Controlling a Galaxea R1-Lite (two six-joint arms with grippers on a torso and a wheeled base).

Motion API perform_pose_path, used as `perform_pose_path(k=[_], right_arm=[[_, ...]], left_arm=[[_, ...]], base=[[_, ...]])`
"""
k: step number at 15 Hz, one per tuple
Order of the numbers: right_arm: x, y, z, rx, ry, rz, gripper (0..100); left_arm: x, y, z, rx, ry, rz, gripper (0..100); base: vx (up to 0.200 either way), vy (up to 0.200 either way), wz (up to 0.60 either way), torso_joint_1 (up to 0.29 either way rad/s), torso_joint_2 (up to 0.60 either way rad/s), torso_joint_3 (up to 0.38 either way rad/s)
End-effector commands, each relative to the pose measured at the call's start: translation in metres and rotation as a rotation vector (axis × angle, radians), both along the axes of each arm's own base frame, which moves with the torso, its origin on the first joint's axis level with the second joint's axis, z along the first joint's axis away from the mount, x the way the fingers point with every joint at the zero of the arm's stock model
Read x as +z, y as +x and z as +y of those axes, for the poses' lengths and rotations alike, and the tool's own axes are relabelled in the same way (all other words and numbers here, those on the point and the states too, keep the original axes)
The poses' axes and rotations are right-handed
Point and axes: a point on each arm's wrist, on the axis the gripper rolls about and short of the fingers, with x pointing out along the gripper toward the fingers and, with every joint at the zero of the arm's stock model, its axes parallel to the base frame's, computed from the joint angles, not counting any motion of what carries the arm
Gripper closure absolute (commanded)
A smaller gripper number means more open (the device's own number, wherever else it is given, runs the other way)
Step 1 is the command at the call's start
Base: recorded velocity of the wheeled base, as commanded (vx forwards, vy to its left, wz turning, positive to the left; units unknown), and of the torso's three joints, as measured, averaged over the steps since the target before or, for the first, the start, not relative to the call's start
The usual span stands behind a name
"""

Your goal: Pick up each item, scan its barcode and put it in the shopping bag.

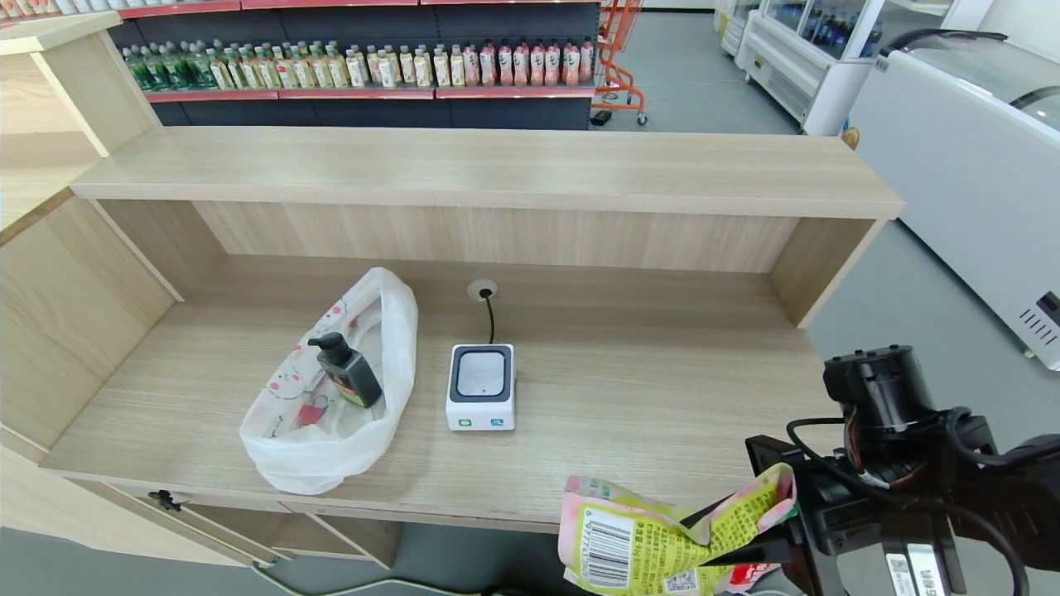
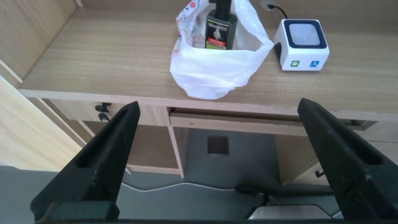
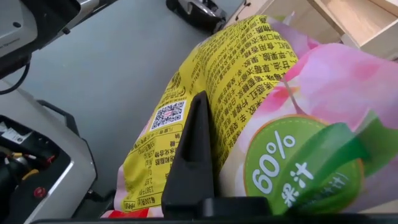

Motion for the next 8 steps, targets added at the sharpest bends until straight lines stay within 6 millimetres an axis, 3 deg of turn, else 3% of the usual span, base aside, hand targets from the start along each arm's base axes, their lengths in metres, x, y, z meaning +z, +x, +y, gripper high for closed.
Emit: perform_pose_path(k=[1, 8], right_arm=[[-0.0033, -0.0003, 0.0050, 0.017, -0.007, 0.013, 100], [-0.0089, 0.0002, 0.0065, 0.018, -0.018, 0.032, 100]], left_arm=[[0.0000, 0.0000, 0.0000, 0.001, 0.000, 0.000, 0], [0.0000, 0.0000, 0.0000, 0.001, 0.000, 0.000, 0]], base=[[0.000, 0.000, 0.00, 0.000, 0.00, 0.000], [0.000, 0.000, 0.00, 0.000, 0.00, 0.000]])
